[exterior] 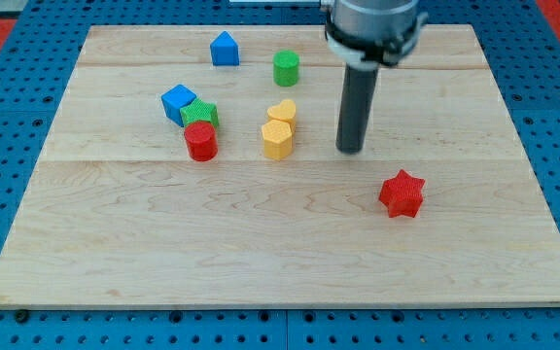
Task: Push the blue cube close to the blue triangle
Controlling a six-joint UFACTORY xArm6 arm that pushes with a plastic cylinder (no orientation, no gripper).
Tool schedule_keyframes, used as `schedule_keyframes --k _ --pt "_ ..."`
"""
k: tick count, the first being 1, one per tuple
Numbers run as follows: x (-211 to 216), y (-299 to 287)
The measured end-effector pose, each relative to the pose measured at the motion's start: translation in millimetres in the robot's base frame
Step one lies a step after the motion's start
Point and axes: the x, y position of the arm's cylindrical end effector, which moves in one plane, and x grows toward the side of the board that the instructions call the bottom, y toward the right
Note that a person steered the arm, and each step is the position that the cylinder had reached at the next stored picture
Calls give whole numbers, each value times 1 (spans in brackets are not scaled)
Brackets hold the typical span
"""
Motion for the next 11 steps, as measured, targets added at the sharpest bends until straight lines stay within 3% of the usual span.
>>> schedule_keyframes --k 1,3,5,7,8,9,11 --pt "59 -28" --pt "71 -135" --pt "63 -173" --pt "-38 -234" --pt "-86 -201" --pt "-112 -192" --pt "-122 -201"
